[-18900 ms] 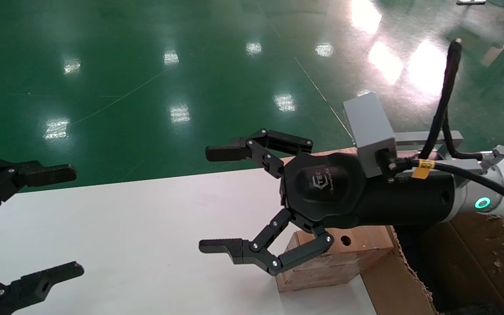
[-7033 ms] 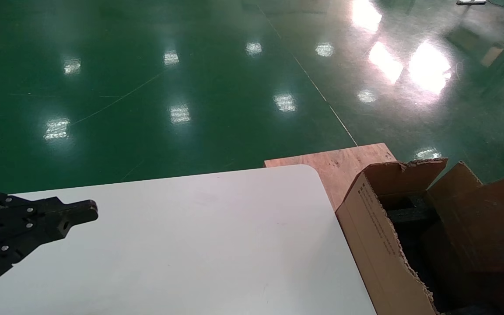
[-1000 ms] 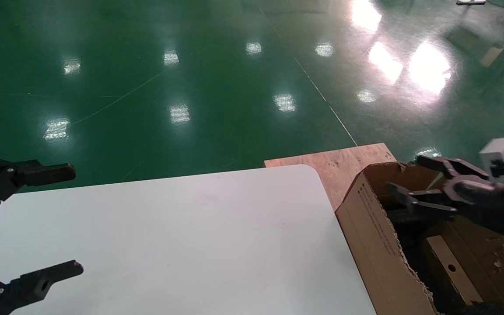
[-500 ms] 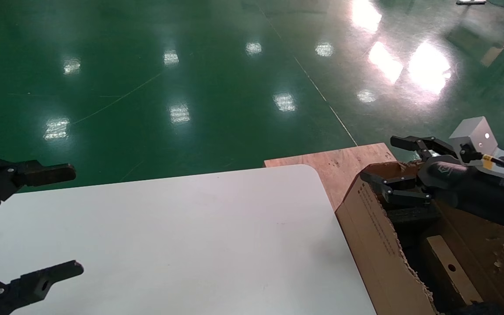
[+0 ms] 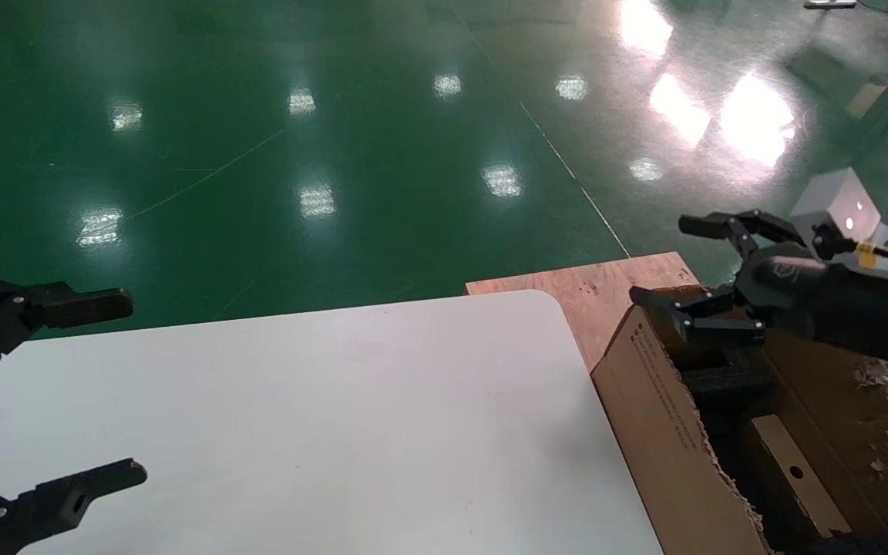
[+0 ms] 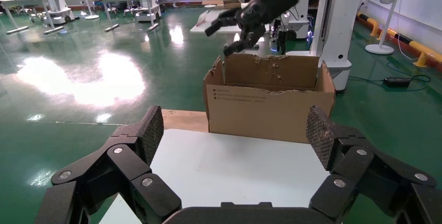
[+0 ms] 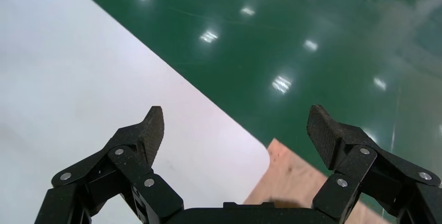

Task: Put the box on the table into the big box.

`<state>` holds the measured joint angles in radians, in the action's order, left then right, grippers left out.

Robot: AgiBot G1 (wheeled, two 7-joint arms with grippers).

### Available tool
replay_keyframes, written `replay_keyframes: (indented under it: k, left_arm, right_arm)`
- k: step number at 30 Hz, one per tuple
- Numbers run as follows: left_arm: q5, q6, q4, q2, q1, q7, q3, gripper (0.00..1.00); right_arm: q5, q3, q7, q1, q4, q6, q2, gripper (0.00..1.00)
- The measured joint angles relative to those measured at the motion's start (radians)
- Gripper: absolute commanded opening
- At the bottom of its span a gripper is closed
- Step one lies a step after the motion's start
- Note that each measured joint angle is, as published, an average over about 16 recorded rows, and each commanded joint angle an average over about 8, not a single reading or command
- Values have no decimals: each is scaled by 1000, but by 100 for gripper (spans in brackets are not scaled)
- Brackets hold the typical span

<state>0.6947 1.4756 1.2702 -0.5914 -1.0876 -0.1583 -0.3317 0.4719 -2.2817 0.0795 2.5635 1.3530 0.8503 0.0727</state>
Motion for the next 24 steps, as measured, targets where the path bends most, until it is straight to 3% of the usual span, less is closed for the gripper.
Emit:
replay_keyframes:
  k: [24]
  left_arm:
    - [0,0,0,0,0,0,-1,100]
  right_arm:
    - [120,932,-124,-693,-32,300,-318,100]
